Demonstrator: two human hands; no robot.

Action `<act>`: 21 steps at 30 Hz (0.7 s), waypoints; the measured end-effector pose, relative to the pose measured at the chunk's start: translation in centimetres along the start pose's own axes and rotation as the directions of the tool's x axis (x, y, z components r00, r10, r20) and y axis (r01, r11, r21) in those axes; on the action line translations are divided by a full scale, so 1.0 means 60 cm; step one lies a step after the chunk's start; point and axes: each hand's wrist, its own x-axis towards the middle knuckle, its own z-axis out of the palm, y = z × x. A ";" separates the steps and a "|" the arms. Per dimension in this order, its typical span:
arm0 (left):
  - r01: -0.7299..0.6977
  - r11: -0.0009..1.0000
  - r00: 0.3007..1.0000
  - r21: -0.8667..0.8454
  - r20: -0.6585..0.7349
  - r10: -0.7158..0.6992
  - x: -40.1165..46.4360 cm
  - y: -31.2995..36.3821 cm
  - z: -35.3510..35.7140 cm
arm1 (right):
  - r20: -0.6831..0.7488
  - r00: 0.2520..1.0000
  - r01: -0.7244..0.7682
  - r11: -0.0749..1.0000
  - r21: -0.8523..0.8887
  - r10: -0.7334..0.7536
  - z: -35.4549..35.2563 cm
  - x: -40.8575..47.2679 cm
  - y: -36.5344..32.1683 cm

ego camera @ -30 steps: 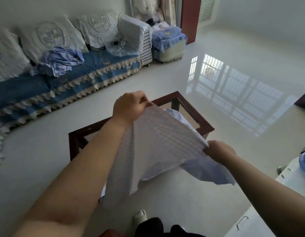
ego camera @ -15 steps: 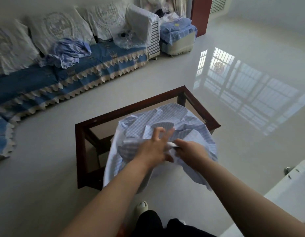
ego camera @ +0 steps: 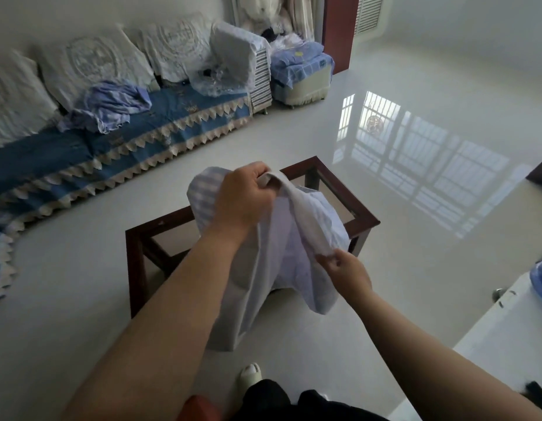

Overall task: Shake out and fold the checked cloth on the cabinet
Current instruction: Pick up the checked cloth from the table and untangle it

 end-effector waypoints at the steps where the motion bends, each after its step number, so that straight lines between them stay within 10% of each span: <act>1: 0.011 1.000 0.998 -0.014 -0.058 -0.012 0.003 0.001 -0.013 | 0.018 1.000 0.008 1.000 -0.006 -0.007 -0.001 0.003 -0.002; 5: -0.016 0.939 0.984 0.343 -0.161 0.075 -0.002 -0.026 -0.053 | -0.058 0.995 0.083 0.996 -0.015 -0.084 -0.037 0.005 -0.031; 8: -0.315 0.750 0.947 0.581 0.144 0.286 -0.024 -0.021 -0.034 | -0.141 0.917 0.357 0.926 -0.123 -0.372 -0.083 0.000 -0.096; 12: -0.472 0.783 0.842 0.405 0.471 0.264 -0.047 0.034 0.027 | -0.140 0.865 0.491 0.871 0.035 -0.482 -0.133 -0.014 -0.178; 17: -0.389 0.872 0.880 0.297 0.401 0.256 -0.016 0.066 0.055 | -0.293 0.898 0.423 0.831 0.361 -0.329 -0.128 -0.051 -0.155; 21: -0.317 0.944 0.933 0.086 0.209 0.294 0.007 0.100 0.050 | -0.100 0.980 0.196 0.887 0.419 -0.169 -0.094 -0.059 -0.064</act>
